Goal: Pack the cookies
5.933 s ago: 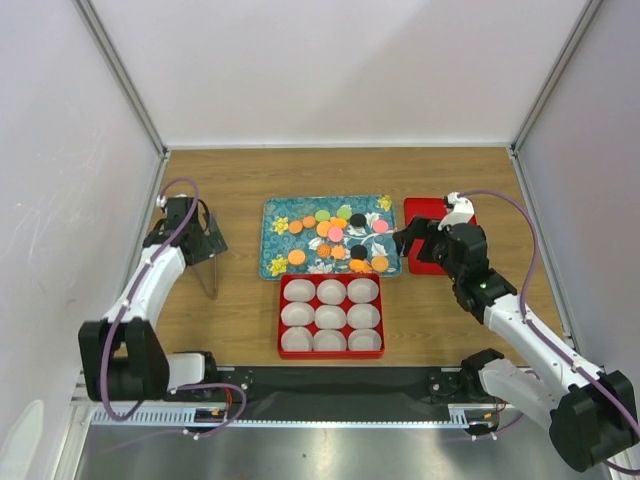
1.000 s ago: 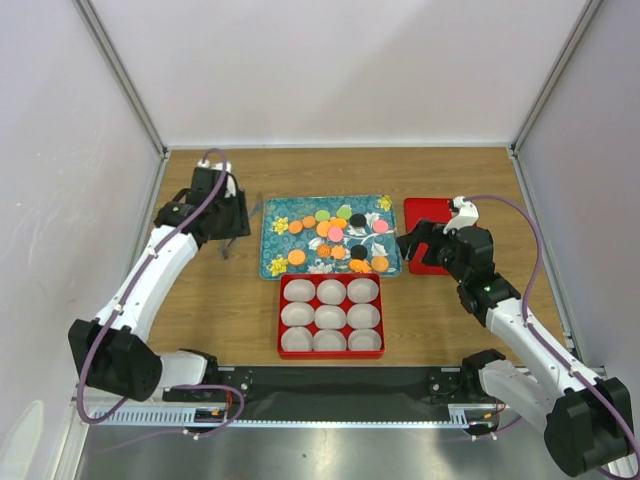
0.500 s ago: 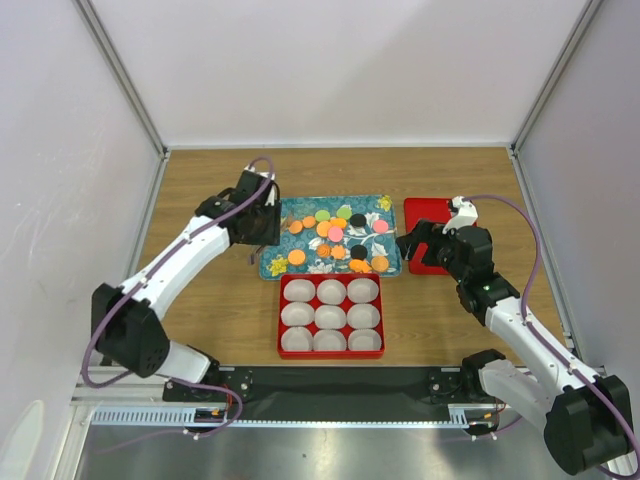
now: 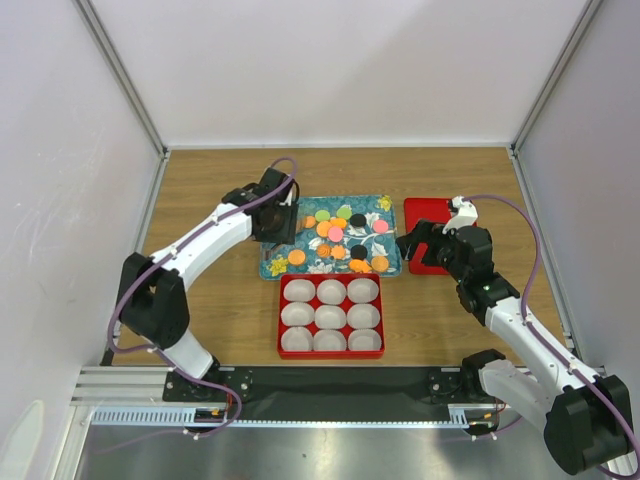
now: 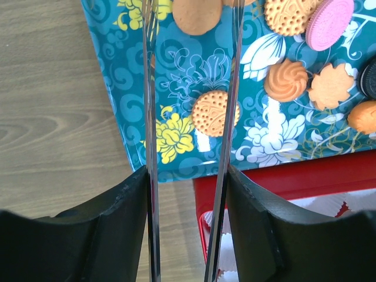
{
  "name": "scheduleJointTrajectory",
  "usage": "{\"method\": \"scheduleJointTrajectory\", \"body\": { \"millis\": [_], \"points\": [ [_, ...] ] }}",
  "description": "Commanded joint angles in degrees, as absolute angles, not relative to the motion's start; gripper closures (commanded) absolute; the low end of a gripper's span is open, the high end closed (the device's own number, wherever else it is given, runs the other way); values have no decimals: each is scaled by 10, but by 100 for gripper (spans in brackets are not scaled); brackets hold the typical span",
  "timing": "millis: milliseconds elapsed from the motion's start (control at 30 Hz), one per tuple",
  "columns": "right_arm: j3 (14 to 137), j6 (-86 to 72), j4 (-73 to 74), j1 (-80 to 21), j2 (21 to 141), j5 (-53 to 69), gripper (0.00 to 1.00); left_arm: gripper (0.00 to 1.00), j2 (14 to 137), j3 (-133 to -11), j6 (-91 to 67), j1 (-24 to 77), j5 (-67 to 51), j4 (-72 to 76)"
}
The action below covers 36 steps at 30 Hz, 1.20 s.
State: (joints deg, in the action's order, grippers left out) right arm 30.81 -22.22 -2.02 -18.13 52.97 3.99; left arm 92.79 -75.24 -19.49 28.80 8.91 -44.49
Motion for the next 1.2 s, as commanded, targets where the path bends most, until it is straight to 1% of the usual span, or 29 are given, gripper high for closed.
{"method": "scheduleJointTrajectory", "body": {
  "millis": [0, 300, 1167],
  "points": [
    [314, -215, -40, -180, 527, 40, 0, 43, 937, -783, -200, 294, 104, -429],
    [314, -215, -40, -180, 526, 41, 0, 43, 955, -785, -202, 294, 113, -432],
    [316, -216, -42, -180, 533, 47, 1, 45, 921, -754, -203, 295, 120, -441]
  ]
}}
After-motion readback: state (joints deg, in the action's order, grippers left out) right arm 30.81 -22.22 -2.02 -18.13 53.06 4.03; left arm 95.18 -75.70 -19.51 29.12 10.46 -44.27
